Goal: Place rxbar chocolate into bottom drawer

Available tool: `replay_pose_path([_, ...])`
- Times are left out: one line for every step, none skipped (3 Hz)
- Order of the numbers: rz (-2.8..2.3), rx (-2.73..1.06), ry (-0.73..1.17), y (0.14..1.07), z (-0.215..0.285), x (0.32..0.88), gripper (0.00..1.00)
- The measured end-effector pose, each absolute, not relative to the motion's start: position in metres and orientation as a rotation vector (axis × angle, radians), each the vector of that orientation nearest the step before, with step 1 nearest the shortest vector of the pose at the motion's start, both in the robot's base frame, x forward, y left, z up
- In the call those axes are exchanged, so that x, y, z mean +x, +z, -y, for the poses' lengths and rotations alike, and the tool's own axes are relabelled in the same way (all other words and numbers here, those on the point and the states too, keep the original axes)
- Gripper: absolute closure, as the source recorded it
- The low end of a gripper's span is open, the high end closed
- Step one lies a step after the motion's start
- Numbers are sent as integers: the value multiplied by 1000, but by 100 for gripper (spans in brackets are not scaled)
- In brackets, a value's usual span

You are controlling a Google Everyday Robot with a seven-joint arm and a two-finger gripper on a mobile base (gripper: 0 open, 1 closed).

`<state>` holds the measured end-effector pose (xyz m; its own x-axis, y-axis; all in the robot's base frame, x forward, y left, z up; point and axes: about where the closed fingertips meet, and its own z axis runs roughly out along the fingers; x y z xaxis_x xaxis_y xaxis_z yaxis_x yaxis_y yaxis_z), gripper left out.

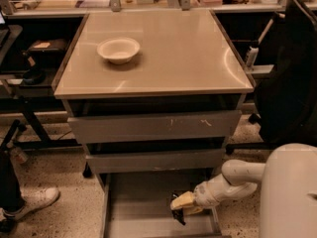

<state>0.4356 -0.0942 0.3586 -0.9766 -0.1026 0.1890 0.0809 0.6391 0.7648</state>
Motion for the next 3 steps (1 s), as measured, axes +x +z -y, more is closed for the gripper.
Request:
replay_pose_path([2658, -40, -1263, 341, 95, 442, 100])
replay_pose_path([2657, -41, -1263, 340, 95, 442, 100])
replay_pose_path([2653, -67, -1289, 326, 86, 441, 100])
